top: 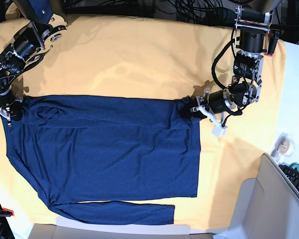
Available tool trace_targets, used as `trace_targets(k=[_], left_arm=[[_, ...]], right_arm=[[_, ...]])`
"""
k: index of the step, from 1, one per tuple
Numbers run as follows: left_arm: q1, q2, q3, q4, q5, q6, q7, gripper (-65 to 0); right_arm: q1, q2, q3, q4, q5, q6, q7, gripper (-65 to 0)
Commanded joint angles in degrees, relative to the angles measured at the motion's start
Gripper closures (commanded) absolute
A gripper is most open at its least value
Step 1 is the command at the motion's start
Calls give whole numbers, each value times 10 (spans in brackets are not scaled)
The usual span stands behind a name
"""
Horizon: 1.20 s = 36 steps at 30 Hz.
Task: Fold the T-shirt properly
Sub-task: 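Hold the shoulders and adjust the right gripper's grip on the collar corner, then lift and pull the shirt's shoulder edge away from the hem with both grippers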
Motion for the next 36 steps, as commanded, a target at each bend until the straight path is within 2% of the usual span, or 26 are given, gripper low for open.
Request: trace_targets(k=[1, 5, 8, 12, 15, 21, 31, 33, 36], left_arm=[[-5, -11, -1, 5, 3, 6, -2, -2], [13, -15, -3, 40, 3, 6, -2, -2], [31, -15, -22, 71, 3, 6, 1, -2], [57, -15, -53, 127, 3, 6, 38, -2], [84, -15, -72, 192, 3, 6, 50, -2], [143, -15, -126, 298, 3, 5, 88, -2], [252, -16, -225, 438, 3, 0, 130, -2], [281, -16, -241, 463, 2, -1, 131, -2], [323, -16, -265, 492, 2, -32, 131, -2]], right_arm=[[2, 13, 1, 6, 3, 0, 2, 0], [-8, 16, 1, 17, 4, 0, 0, 0], [-10, 16, 2, 49, 4, 0, -29, 0], [-11, 14, 5, 101, 5, 0, -69, 0], [-21, 14, 5, 137, 5, 0, -80, 0], [-63, 14, 5, 194, 73, -1, -80, 0], [-169, 17, 9, 292, 134, -2, -81, 0], [-198, 17, 31, 319, 151, -2, -81, 0], [-229, 17, 66, 341, 181, -1, -100, 0]])
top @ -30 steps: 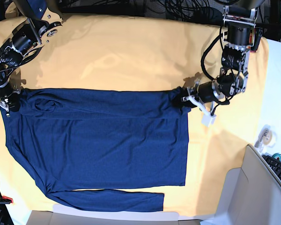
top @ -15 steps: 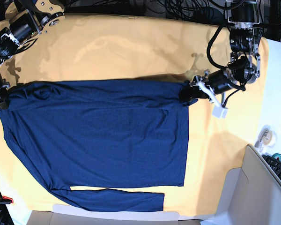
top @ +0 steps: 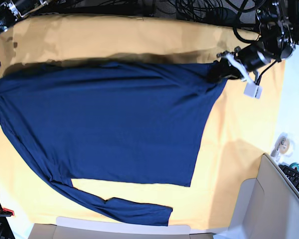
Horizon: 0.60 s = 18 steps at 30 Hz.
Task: Fold the T-shirt properly
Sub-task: 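Lift and pull the shirt's shoulder edge away from the hem with both grippers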
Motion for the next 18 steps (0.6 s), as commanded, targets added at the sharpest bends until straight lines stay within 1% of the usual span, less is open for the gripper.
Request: trace_targets(k=[1, 4, 7, 9, 11, 18], left_arm=[[13, -8, -19, 16, -3, -12, -6, -2], [54, -8, -49, 19, -3, -46, -6, -2], [88, -8, -76, 20, -3, -75, -6, -2], [106, -8, -94, 26, -3, -100, -6, -2], [125, -8, -107, 35, -3, -115, -6, -2], [188, -8, -132, 40, -3, -119, -8, -2]], right_arm=[[-5, 14, 16, 14, 16, 0, 14, 0], [-40, 15, 43, 18, 41, 1, 10, 0], [-74, 32, 56, 16, 72, 1, 10, 0], [-90, 33, 65, 16, 90, 1, 10, 0], [-107, 33, 75, 17, 109, 1, 10, 0], [-170, 33, 101, 17, 148, 1, 10, 0]])
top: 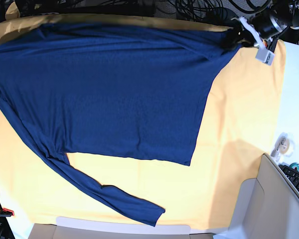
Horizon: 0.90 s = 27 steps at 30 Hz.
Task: Fold the T-shirt properly
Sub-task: 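Lift and pull the shirt's shoulder edge away from the hem with both grippers, then lower the shirt and open both grippers to release the shoulders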
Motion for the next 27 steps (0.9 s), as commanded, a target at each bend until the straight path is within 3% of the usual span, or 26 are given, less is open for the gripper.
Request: trace_targets(k=[1, 6, 13, 18, 22, 27], left_arm=[[10, -8, -13, 6, 14, 6, -8, -2], [29, -4, -4, 3, 15, 6, -8, -1], [22, -5, 66, -4, 17, 9, -10, -1], [-46, -7, 103, -11, 18, 12, -5, -1], [-99, -6, 116, -11, 17, 13, 1, -1], [-167, 6, 113, -46, 18, 13, 56, -1]], right_arm=[[-7, 19, 11, 10, 9, 0, 43, 0], [-25, 15, 7, 7, 11, 0, 43, 0], [-17, 14, -22, -9, -4, 0, 43, 0], [14, 2, -51, -9, -8, -2, 45, 0], [42, 0, -77, -9, -55, -3, 46, 0], [62, -18, -81, -9, -97, -3, 46, 0]])
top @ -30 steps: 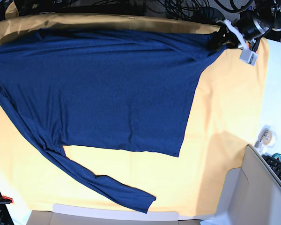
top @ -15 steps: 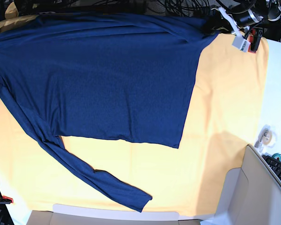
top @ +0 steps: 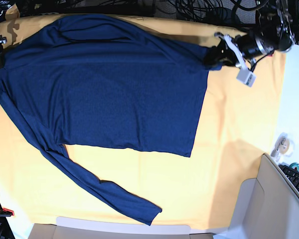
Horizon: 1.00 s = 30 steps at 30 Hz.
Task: Fold the T-shirt properly
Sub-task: 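Lower the shirt and open both grippers to release the shoulders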
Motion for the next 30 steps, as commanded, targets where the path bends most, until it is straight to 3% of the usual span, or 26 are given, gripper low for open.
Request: trace_targets(k=[1, 10, 12, 16, 24, 30], left_arm=[[-4, 0, -4, -9, -10, -2, 12, -1], [-12, -5, -4, -135, -10, -2, 9, -8], [-12, -8, -2, -140, -10, -2, 10, -42], [-12, -16, 5, -136, -10, -2, 13, -169], [-12, -43, 2, -134, -12, -2, 12, -185], [-7, -44, -56, -101, -11, -1, 16, -185]], right_arm=[[0, 15, 5, 9, 0, 4, 12, 0], [-3, -2, 6, 8, -28, 4, 11, 0], [-5, -6, 6, -1, -28, 4, 10, 0], [-6, -4, 5, -38, -28, 4, 9, -5], [-6, -3, 6, -47, -24, 4, -17, -239], [-18, -3, 12, -46, -22, 4, -18, -269]])
